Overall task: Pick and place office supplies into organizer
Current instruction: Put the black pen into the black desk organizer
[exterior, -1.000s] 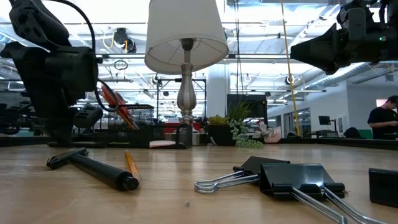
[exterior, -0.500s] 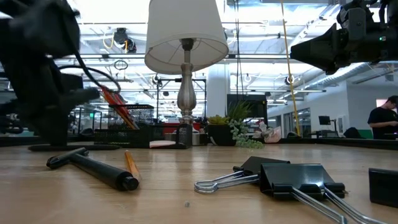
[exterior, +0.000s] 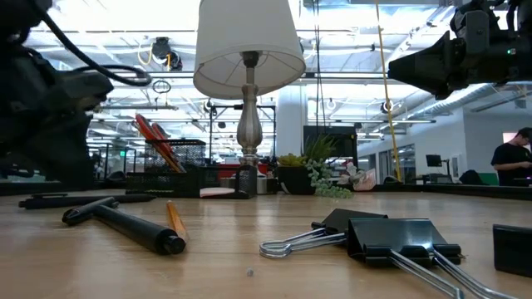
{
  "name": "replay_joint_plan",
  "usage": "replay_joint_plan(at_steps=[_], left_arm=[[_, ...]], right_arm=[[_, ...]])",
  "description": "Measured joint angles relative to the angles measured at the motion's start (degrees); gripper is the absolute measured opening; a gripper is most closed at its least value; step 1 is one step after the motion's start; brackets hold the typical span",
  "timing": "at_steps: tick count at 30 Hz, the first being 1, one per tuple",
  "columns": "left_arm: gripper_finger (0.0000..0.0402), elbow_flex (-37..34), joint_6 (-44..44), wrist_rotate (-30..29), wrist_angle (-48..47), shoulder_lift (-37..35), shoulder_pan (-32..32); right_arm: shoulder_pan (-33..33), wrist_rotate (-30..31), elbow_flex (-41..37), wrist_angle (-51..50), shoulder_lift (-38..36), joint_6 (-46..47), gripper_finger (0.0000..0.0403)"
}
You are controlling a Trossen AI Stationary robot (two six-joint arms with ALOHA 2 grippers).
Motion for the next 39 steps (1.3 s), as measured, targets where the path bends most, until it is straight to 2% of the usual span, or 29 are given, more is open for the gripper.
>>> replay_joint_plan(at_steps=[6, 13, 17, 22, 25, 30, 39], left_arm=[[0.0111, 0.0, 3.55, -3.81, 0.21, -0.01, -4.23], [0.0177, 0.0, 2.97, -5.28, 0.63, 1.26, -9.27], [0.0208, 0.0, 0.94, -4.35, -0.25, 3.63, -10.61], [0.0228, 0.1, 2.32, -5.73, 3.62, 8.08, -11.35], [0.0224, 0.45, 3.06, -5.26, 3.24, 11.48, -11.14], [0.0192, 0.3, 3.64, -8.53, 3.51, 14.26, -12.54], [0.0081, 0.0, 8.71, -8.65, 1.56, 14.0, -13.72]], right_arm=[[-0.01, 0.0, 0.01, 0.0, 0.0, 0.0, 0.0141], [0.0, 0.0, 0.01, 0.03, -0.02, 0.0, 0.0141], [0.0, 0.0, 0.01, 0.02, -0.02, 0.0, 0.0141], [0.0, 0.0, 0.01, 0.02, -0.01, 0.0, 0.0141], [0.0, -0.02, -0.01, 0.0, -0.02, 0.0, 0.0141], [-0.01, -0.01, 0.0, -0.04, 0.0, 0.0, 0.0141], [0.01, -0.01, 0.0, -0.12, -0.02, 0.0, 0.0141]])
